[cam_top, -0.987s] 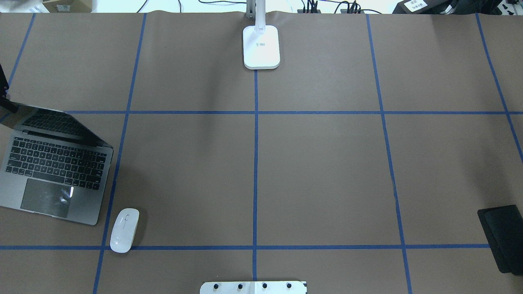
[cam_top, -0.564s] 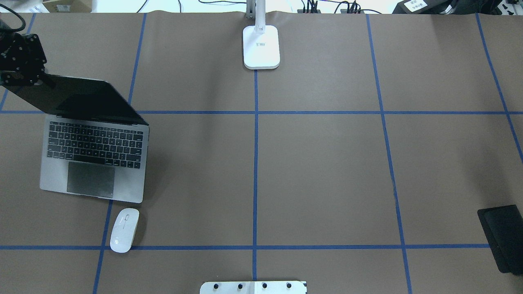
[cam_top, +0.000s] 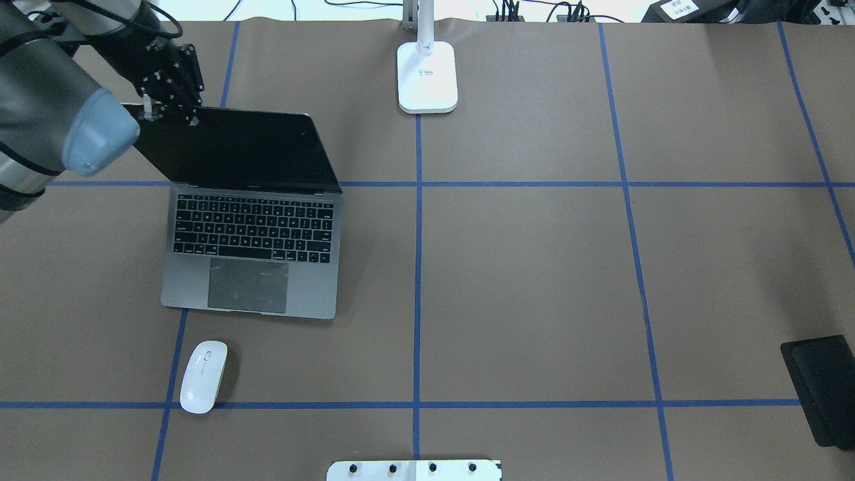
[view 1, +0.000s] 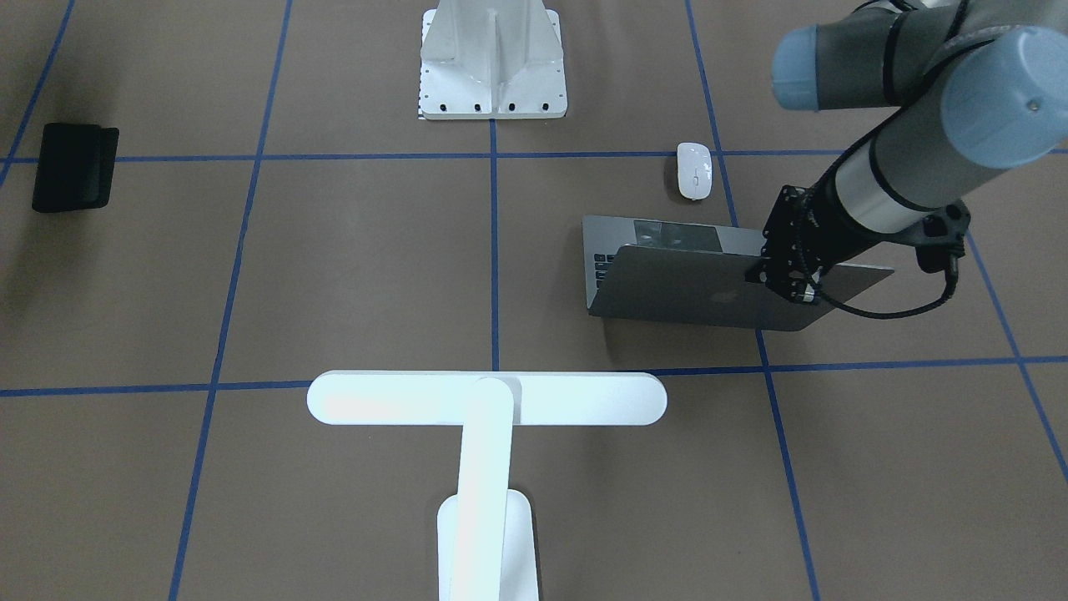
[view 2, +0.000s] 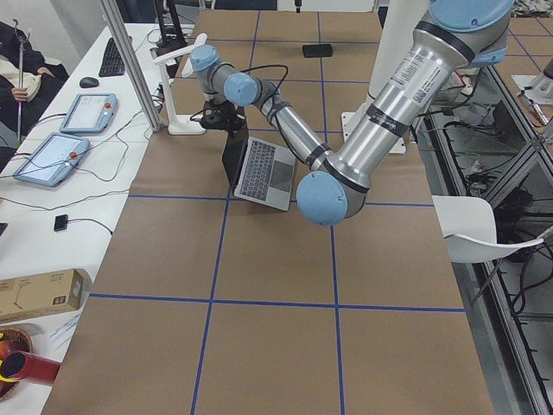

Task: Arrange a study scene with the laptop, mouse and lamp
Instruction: 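Grasp the silver laptop with the left gripper and slide it toward the lamp, then release the laptop and retract the left gripper away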

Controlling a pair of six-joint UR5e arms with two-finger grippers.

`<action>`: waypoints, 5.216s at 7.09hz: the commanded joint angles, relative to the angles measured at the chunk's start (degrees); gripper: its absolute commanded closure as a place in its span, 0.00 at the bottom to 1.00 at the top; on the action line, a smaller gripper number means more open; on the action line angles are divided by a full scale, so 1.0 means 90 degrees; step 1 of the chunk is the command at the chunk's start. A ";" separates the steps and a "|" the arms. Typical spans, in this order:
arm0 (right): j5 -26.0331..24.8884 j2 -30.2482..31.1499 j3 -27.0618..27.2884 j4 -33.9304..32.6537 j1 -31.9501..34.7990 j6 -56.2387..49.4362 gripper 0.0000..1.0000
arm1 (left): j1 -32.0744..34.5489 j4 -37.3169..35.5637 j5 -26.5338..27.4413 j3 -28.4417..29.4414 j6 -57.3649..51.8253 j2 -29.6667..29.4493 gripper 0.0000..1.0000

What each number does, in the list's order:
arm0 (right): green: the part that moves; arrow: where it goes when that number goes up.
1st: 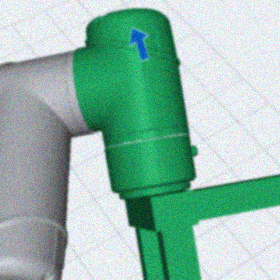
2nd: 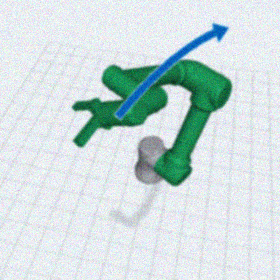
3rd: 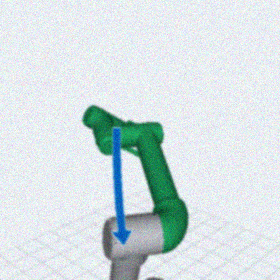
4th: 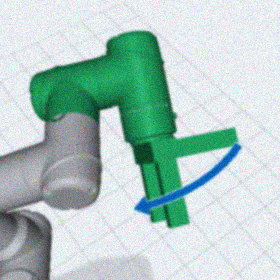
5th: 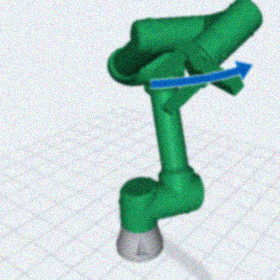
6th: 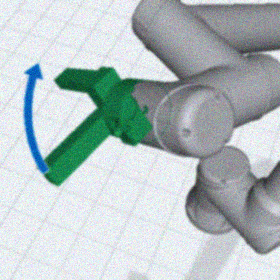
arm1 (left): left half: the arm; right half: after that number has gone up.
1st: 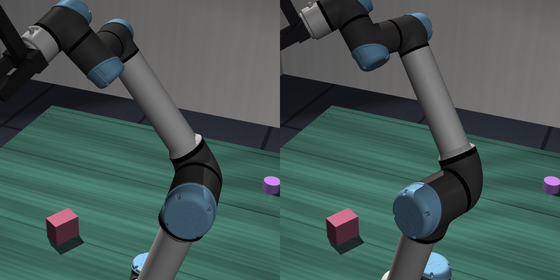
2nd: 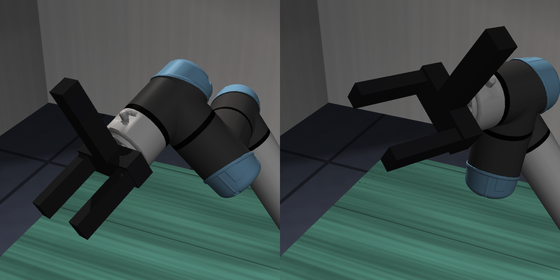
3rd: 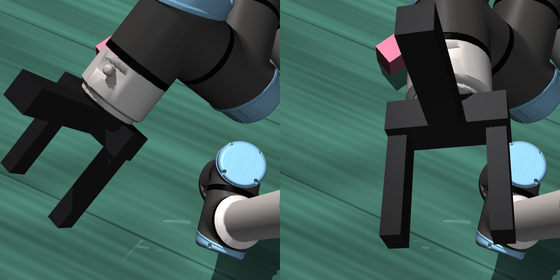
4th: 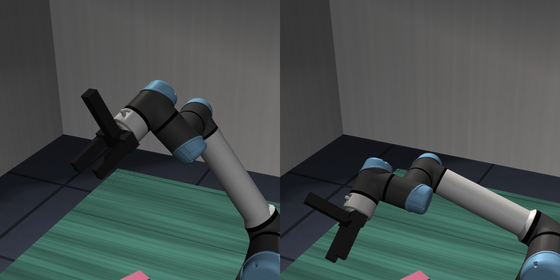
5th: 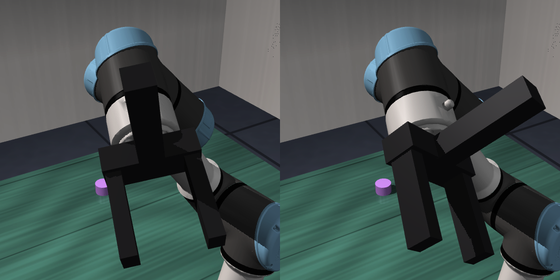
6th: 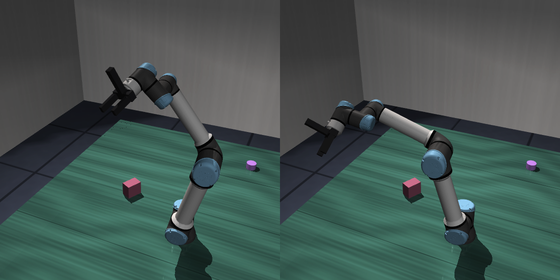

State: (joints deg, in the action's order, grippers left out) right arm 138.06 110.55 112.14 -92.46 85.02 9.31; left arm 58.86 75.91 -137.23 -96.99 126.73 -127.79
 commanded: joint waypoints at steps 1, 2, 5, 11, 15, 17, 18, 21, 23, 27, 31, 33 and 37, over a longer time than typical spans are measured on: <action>-0.0018 0.0002 0.0000 0.0000 -0.0003 0.0001 0.00 | -0.0425 0.0420 0.0421 0.0520 0.0982 -0.0788 1.00; -0.0018 0.0002 0.0000 0.0000 -0.0003 0.0001 0.00 | -0.0581 0.0723 0.0626 0.0784 0.1316 -0.1071 1.00; -0.0009 0.0002 -0.0009 0.0000 0.0006 0.0001 0.00 | -0.0963 0.1485 0.1349 0.1984 0.1962 -0.2077 1.00; -0.0018 -0.0057 -0.0068 -0.0029 0.0016 0.0020 0.00 | -0.1754 0.2611 0.2532 0.2769 0.2188 -0.2286 1.00; -0.0018 -0.0076 -0.0068 -0.0049 0.0016 0.0049 0.00 | -0.1658 0.2494 0.2484 0.2019 0.1507 -0.1943 0.27; -0.0009 -0.0106 -0.0068 -0.0049 0.0016 0.0098 0.00 | -0.1327 0.2232 0.2077 0.1416 0.1069 -0.1692 0.01; -0.0008 -0.0106 -0.0039 -0.0049 0.0016 0.0089 0.00 | -0.1277 0.1775 0.1958 0.0425 0.0330 -0.1138 0.01; 0.0031 -0.0261 0.0000 -0.0010 0.0026 0.0118 0.00 | -0.1160 0.1009 0.1947 -0.1319 -0.2003 0.0171 0.01; -0.0027 -0.0349 -0.0048 -0.0019 0.0016 0.0361 0.00 | -0.0935 0.0835 0.1792 -0.1624 -0.3866 0.0701 0.01; -0.0057 -0.0350 -0.0467 -0.0039 -0.0139 0.0362 0.00 | -0.0555 0.0140 0.1508 -0.2309 -0.7053 0.1705 0.01; -0.0097 -0.0350 -0.1033 0.0048 -0.0433 0.0392 0.00 | 0.0731 0.0130 0.1458 -0.2242 -1.0527 0.2995 0.01; 0.0408 -0.0340 -0.1035 0.0478 -0.0783 0.0450 0.00 | 0.1251 0.0159 0.0984 -0.2192 -1.1665 0.3484 0.01; 0.1095 -0.0428 -0.1298 0.0673 -0.1388 0.0431 0.00 | 0.1682 0.0198 0.0912 -0.2114 -1.2742 0.3828 0.01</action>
State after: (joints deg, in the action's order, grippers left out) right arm 147.21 106.58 100.86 -87.46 74.33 13.26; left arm 73.15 77.62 -128.89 -116.19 14.20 -93.91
